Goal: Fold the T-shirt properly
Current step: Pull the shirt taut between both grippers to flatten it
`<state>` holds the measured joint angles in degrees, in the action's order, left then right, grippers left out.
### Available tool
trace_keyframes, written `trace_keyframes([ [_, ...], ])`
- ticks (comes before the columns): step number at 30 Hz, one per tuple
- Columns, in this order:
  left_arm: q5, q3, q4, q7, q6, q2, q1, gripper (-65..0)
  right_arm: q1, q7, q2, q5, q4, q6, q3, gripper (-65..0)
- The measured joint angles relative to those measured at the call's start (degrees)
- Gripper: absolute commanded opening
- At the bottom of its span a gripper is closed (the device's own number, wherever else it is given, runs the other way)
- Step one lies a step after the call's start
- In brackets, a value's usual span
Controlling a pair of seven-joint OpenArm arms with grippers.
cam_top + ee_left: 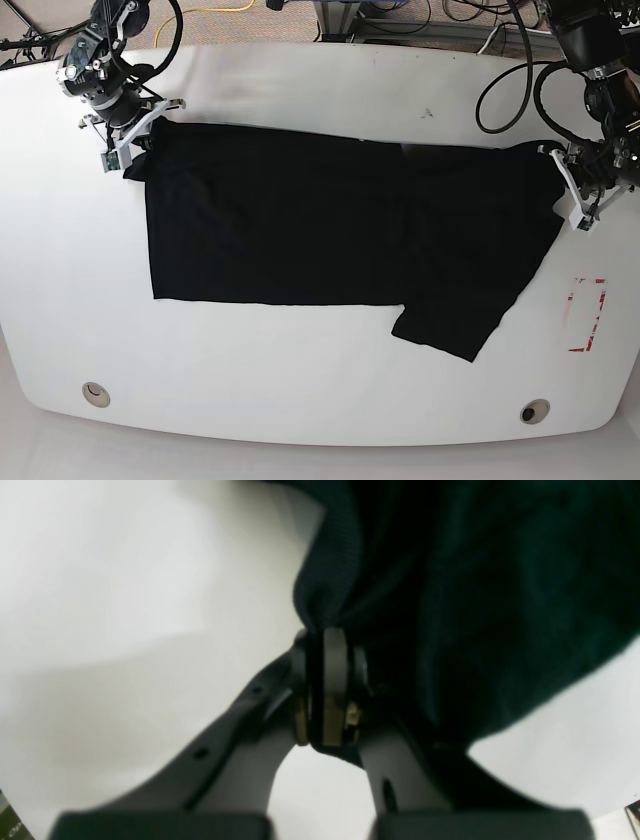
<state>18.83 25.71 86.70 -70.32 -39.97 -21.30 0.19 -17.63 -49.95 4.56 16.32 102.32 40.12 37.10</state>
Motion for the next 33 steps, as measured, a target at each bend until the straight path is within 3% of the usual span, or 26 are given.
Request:
trace_keyframes([
  [16,0.31,0.0,0.0,0.59,-0.02,-1.14,3.15,-65.0,-3.41,0.28,-0.09,0.2,0.02,-0.02,0.0,-65.0],
  [22,-0.04,-0.24,0.02,0.81,-0.15,-3.08,3.63,-65.0,-4.37,0.28,0.07,0.33,0.02,0.04,-0.17,-63.3],
  [31,-0.98,-0.28,0.02,0.79,-0.17,-3.74,3.91,-64.9,-6.23,0.48,0.42,0.44,0.02,0.39,-0.39,-46.3],
  [33,-1.01,-0.26,0.02,0.79,-0.17,-4.17,3.85,-60.1,-6.6,0.48,0.37,0.48,0.09,0.39,-0.39,-41.1],
])
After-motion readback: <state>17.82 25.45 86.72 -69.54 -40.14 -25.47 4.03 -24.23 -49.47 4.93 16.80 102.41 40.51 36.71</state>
